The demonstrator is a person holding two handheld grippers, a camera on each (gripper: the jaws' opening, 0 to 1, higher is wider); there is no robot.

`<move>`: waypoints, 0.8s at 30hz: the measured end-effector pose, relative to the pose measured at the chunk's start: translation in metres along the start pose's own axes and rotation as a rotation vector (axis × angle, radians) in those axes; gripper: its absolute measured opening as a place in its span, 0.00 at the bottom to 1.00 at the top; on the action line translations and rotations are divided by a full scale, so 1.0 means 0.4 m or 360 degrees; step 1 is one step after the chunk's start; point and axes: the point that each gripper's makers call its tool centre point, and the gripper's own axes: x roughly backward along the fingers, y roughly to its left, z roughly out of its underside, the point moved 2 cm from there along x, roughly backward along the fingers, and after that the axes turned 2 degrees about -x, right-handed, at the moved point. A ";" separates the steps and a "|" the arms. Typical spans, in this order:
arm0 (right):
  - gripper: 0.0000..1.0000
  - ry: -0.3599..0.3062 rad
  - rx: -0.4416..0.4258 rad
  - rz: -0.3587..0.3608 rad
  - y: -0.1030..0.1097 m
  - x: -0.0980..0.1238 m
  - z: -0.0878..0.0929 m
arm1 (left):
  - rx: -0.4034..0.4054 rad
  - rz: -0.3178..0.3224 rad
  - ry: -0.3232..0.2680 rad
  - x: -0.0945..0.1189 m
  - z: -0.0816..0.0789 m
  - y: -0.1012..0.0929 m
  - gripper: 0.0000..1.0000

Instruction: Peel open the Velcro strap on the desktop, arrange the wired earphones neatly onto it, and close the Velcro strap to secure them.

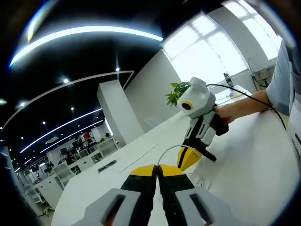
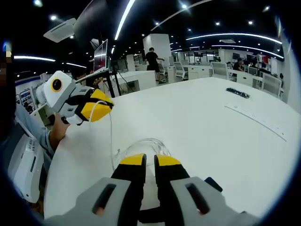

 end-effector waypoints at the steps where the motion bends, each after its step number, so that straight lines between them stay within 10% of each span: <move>1: 0.09 -0.0009 0.0002 0.0018 -0.006 0.004 -0.003 | -0.0009 0.0006 0.0010 -0.001 0.006 -0.007 0.06; 24: 0.11 0.0063 -0.0180 0.0113 -0.077 -0.014 0.037 | -0.0155 0.0025 0.0228 0.004 0.090 -0.038 0.06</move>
